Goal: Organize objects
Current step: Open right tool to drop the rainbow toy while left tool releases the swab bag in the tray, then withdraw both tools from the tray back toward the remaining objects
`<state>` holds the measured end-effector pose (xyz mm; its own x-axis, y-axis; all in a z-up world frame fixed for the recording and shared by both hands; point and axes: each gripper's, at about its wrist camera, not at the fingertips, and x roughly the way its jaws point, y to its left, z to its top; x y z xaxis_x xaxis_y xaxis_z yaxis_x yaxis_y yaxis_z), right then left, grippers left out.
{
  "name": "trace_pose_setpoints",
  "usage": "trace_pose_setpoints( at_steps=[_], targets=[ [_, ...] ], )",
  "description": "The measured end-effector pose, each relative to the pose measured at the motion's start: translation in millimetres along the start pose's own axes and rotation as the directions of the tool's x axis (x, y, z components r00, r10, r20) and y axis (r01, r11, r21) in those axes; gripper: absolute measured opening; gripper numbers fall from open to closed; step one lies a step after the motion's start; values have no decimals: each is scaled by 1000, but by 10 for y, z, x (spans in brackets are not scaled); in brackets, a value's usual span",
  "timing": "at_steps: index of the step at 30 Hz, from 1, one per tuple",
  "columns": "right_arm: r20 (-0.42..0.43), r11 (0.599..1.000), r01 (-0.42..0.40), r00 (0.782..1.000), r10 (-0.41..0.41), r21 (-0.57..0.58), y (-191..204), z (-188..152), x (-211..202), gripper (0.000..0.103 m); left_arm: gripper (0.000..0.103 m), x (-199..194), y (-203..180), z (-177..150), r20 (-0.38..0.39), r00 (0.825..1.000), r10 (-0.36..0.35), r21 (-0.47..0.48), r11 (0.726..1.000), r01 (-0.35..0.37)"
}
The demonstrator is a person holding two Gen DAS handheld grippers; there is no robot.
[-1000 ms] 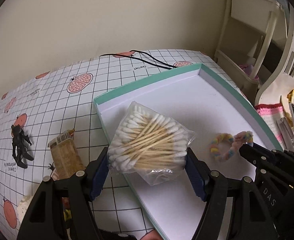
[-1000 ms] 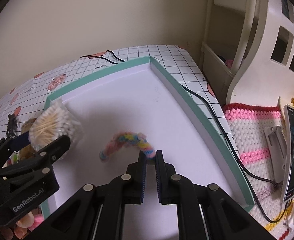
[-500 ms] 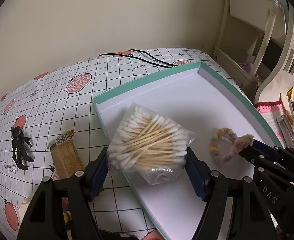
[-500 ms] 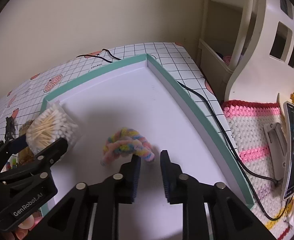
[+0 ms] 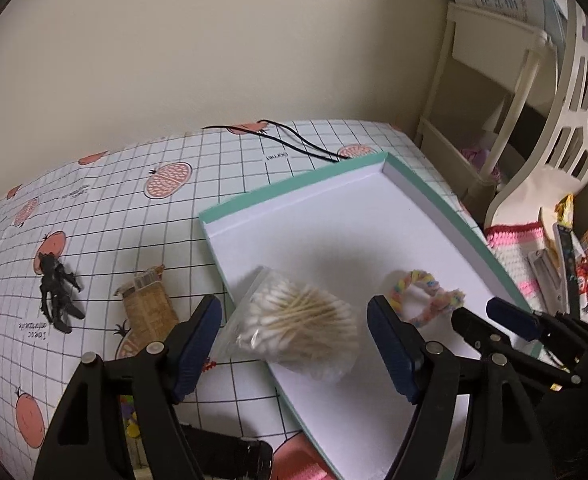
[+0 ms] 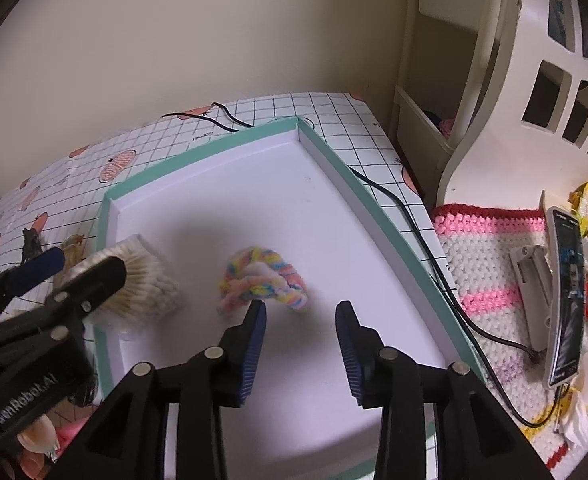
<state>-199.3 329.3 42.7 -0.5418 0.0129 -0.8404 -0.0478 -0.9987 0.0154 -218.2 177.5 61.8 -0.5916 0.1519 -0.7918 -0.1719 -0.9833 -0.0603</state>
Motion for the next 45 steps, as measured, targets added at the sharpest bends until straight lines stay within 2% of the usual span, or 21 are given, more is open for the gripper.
trace_pose_setpoints(
  at_steps=[2,9,10,12,13,22,25,30,37,45],
  targets=[
    [3,1000,-1,1000,1,0,9,-4,-44,44,76,-58,9,0,2,1000,8,-5,1000,-8],
    [9,1000,-7,1000,7,3,67,-62,-199,62,77,-258,75,-71,4,999,35,-36,999,-35],
    [9,1000,-7,1000,7,-1,81,-78,-219,64,78,-282,100,-89,-3,999,38,-49,998,-38],
    [5,1000,-5,1000,5,-10,123,-110,-265,67,86,-311,163,-133,-19,999,36,-76,996,-37],
    [4,1000,-3,1000,3,-12,141,-127,-285,69,91,-330,205,-167,-26,999,40,-96,994,-43],
    [-12,998,-11,1000,10,-61,389,-308,-409,81,92,-468,507,-439,-95,992,86,-205,973,-104],
    [-8,997,-13,1000,13,-76,467,-362,-453,92,97,-524,619,-515,-105,990,98,-235,964,-121],
    [2,996,-26,1000,26,-88,541,-448,-537,102,98,-643,833,-659,-129,984,124,-276,948,-156],
    [12,996,-55,998,56,-73,638,-551,-589,103,98,-774,1107,-817,-150,984,94,-329,934,-139],
    [-24,992,-81,997,79,-93,799,-697,-531,103,98,-947,1361,-933,-131,987,97,-381,914,-140]
  ],
)
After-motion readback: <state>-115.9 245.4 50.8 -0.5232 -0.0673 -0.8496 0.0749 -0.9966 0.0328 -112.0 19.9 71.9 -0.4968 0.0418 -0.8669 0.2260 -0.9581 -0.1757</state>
